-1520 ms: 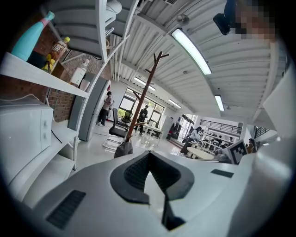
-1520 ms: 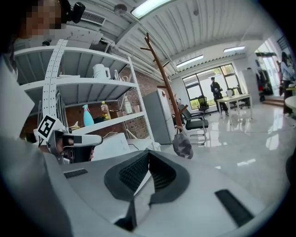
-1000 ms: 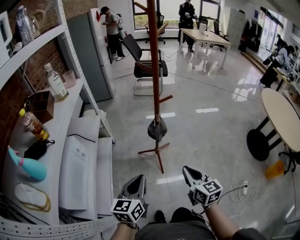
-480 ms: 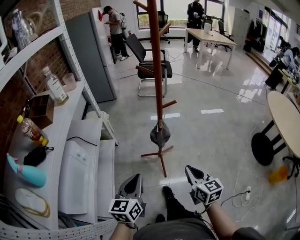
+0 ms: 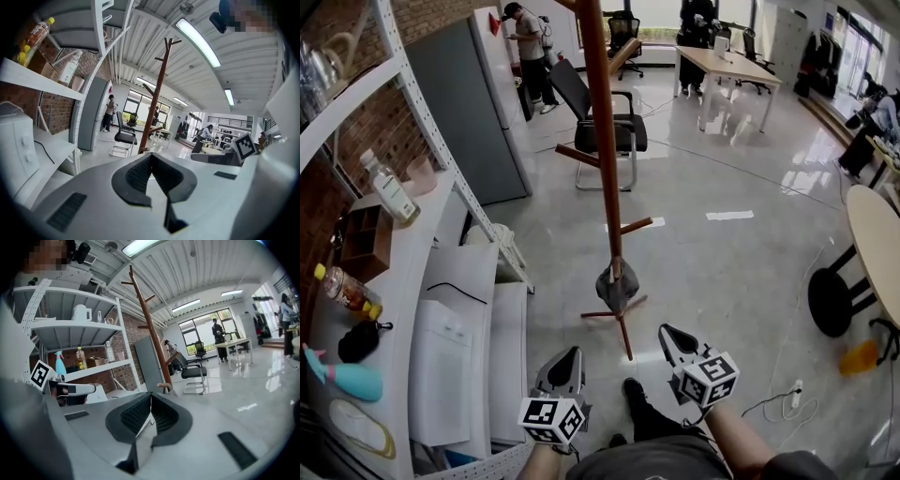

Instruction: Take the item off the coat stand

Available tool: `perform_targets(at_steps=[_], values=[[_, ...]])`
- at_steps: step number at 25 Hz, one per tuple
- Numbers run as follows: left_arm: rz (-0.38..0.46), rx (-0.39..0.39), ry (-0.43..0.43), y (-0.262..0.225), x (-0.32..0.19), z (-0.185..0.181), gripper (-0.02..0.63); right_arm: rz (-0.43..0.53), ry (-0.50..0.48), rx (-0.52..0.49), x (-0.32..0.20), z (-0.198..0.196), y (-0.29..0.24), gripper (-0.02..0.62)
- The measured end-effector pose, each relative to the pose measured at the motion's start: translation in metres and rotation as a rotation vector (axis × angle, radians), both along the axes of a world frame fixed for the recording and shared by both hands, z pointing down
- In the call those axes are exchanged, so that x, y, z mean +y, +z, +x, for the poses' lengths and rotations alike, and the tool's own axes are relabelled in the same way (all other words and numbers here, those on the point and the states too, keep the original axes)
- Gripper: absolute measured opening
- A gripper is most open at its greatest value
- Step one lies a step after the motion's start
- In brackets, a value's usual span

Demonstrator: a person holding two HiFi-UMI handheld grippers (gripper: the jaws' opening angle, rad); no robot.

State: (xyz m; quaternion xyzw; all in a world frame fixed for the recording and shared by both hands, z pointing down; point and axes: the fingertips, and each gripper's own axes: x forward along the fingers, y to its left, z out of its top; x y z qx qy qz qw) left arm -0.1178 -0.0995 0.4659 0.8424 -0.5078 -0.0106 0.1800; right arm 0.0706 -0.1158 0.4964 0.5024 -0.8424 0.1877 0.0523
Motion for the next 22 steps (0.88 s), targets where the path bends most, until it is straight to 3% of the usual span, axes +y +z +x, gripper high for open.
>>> perform_targets(at_steps=[7, 11, 19, 22], values=[[0.025, -0.039, -0.012, 0.006, -0.048, 0.013, 0.006, -0.042, -0.054, -0.023, -0.045, -0.004, 0.023, 0.008], [0.046, -0.044, 0.005, 0.012, -0.067, 0.024, 0.007, -0.069, -0.102, 0.018, -0.064, -0.018, 0.039, 0.009], [0.02, -0.075, -0.036, 0.031, -0.096, 0.024, 0.007, -0.126, -0.184, 0.056, -0.094, -0.037, 0.065, 0.011], [0.003, -0.076, -0.043, 0.04, -0.105, 0.025, 0.007, -0.139, -0.202, 0.078, -0.104, -0.042, 0.073, 0.043]])
